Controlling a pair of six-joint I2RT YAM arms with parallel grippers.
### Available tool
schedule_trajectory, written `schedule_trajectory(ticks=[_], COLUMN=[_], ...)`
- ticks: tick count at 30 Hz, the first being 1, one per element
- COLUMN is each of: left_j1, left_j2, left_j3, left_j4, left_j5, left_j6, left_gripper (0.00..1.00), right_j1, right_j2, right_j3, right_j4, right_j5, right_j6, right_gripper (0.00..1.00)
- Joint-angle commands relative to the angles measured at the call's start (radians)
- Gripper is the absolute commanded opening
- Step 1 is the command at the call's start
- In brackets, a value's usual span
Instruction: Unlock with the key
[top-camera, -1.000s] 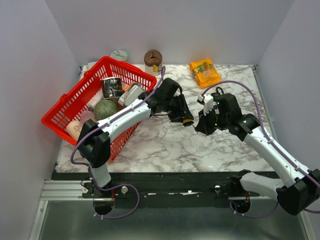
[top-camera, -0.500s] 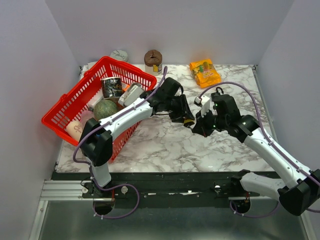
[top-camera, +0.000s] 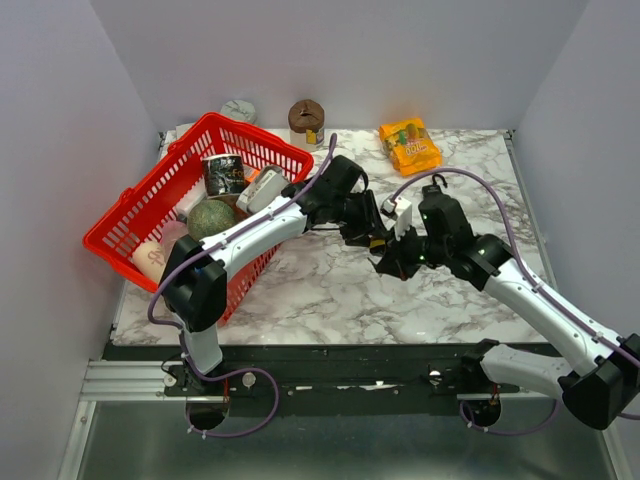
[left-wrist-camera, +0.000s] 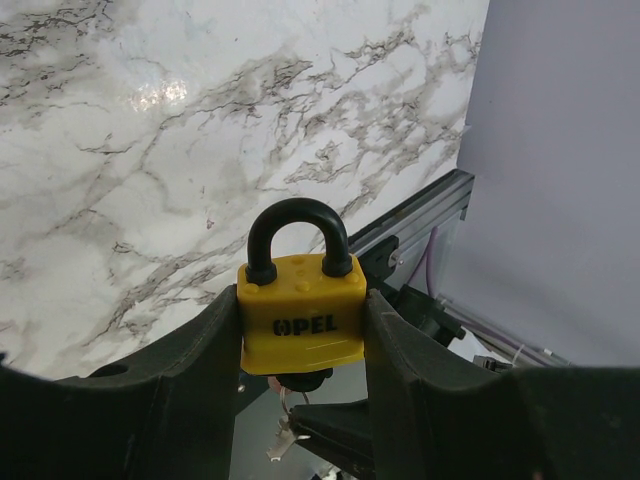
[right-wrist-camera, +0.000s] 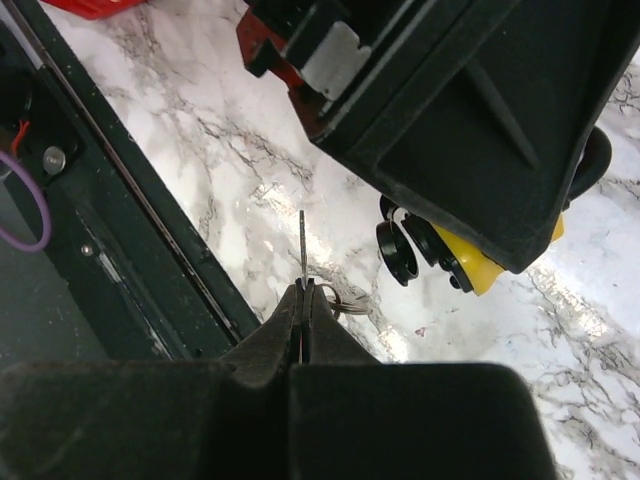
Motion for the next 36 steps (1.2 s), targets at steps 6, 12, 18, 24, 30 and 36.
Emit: schedule_trajectory(ticks=[6, 12, 18, 24, 30, 36], left_j1=[-0.002, -0.002, -0.002, -0.002, -0.002, -0.002], left_j2=[-0.044, -0.060, -0.074, -0.082, -0.094, -0.100], left_j3=[-0.003, -0.023, -0.035, -0.038, -0.049, -0.061], left_j4=[0.055, 0.067, 0.075, 0.078, 0.083, 0.087], left_j5=[0.033, 0.028, 0.023, 0.019, 0.013, 0.013], left_j6=[-0.020, -0.025, -0.028, -0.029, -0.031, -0.036], left_gripper=[0.00, 0.00, 0.00, 0.00, 0.00, 0.00], right_j1=[0.005, 0.005, 0.003, 0.003, 0.003, 0.003], right_j2=[-0.104, -0.157, -0.150, -0.115, -0.095, -0.091], right_j3=[-0.078, -0.125, -0.112, -0.079, -0.056, -0.023], right_j4=[-0.011, -0.041, -0.034, -0.003, 0.012, 0.023], right_j5=[0.111, 0.203, 0.257, 0.272, 0.278, 0.274], right_j6=[0.045, 0.060, 0.063, 0.049, 0.026, 0.014], right_gripper=[0.01, 0.01, 0.01, 0.01, 0.01, 0.01])
